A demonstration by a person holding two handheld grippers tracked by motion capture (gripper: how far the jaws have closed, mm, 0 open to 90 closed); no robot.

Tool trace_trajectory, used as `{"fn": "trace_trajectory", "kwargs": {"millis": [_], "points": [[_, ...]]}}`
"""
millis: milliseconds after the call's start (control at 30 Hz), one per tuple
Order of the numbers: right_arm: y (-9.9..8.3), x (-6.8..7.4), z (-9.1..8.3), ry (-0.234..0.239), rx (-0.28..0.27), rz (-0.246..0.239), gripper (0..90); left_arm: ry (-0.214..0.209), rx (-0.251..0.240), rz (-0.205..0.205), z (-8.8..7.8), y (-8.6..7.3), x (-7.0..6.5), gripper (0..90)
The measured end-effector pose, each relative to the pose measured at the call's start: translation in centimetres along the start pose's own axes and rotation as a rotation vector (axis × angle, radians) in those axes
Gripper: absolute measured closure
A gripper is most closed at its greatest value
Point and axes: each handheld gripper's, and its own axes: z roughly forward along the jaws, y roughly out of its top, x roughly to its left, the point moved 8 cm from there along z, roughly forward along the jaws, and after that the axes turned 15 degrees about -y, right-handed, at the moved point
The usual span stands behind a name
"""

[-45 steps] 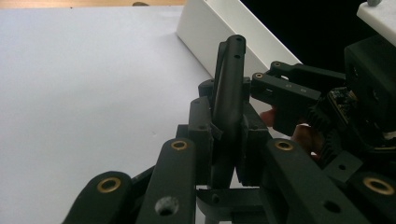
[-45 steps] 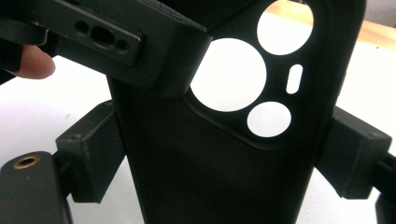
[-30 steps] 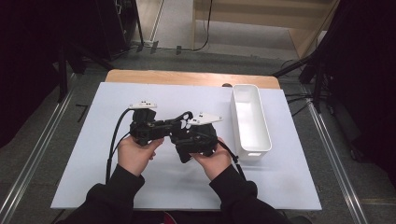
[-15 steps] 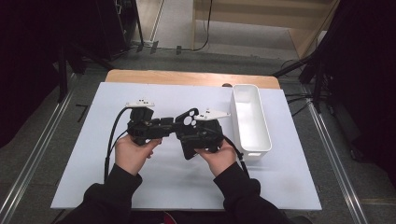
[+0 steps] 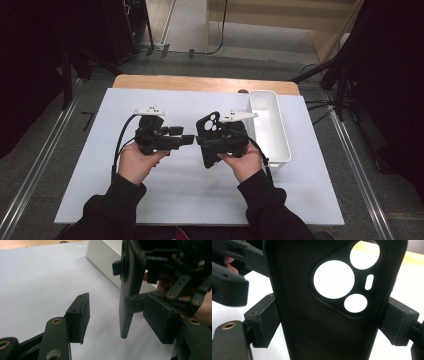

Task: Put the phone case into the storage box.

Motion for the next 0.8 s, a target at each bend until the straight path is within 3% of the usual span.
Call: {"fn": "trace_trajectory", "kwargs": {"millis": [133, 367, 567, 800], "points": [[0.1, -0.3, -0.1, 0.034, 0.005, -0.013, 12.1, -0.042, 0.038, 0.004, 0.1, -0.3, -0.1, 33.7], [0.4, -0.9, -0.8, 0.118, 0.019, -0.038, 12.1, -0.080, 0.070, 0.053, -0.1, -0.6, -0.1, 33.7], [0.5, -0.9, -1.4, 0.183, 0.032, -0.088, 12.1, -0.096, 0.090, 0.048, -0.4, -0.9, 0.1, 33.6], [0.4, -0.8, -1.8, 0.250, 0.040, -0.123, 12.0, -0.086, 0.116, 0.075, -0.4, -1.7, 0.8, 33.5]]}}
